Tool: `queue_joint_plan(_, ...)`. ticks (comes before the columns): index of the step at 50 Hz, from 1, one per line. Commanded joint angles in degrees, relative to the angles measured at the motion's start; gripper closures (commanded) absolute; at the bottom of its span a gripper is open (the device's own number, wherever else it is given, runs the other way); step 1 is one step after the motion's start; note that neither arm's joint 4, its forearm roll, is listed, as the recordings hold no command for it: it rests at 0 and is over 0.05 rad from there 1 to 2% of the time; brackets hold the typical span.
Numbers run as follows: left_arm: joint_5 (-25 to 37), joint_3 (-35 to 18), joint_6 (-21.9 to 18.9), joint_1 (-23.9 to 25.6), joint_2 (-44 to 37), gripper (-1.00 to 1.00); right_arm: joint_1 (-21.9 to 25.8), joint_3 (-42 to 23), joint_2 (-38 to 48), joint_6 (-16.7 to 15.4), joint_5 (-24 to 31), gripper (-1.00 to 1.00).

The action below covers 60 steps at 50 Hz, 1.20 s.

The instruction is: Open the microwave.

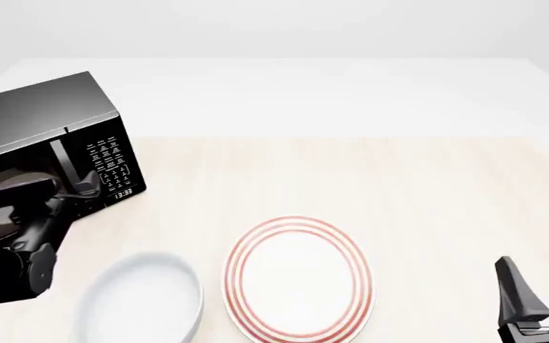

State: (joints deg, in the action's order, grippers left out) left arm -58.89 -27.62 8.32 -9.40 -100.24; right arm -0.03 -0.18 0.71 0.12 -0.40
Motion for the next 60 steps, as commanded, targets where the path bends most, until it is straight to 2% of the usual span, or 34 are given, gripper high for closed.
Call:
queue_joint_plan(1,-0.32,-2.13,0.84,0.18,-3.5,-1.0,0.0,0.0,-0.01,0.0,0.01,-1.0)
queue_joint_plan(18,-0.99,-4.48,2.41,0.89,-7.54,-1.0,0.01,0.0,0.0,0.0,0.0,-1.0)
queue_joint_plan(31,-0.46,-4.67,2.81,0.64,-7.4,-1.0,0.01,0.0,-0.01,0.01,0.01,-1.0)
queue_joint_plan(32,-0.48,-4.66,2.84,0.54,-7.44,1.0,-0.01,0.0,-0.01,-0.01,0.01,-1.0)
queue_joint_plan(60,-1.61,-2.98,2.72,0.66,-6.06,1.0,0.0,0.0,0.0,0.01,0.01,-1.0)
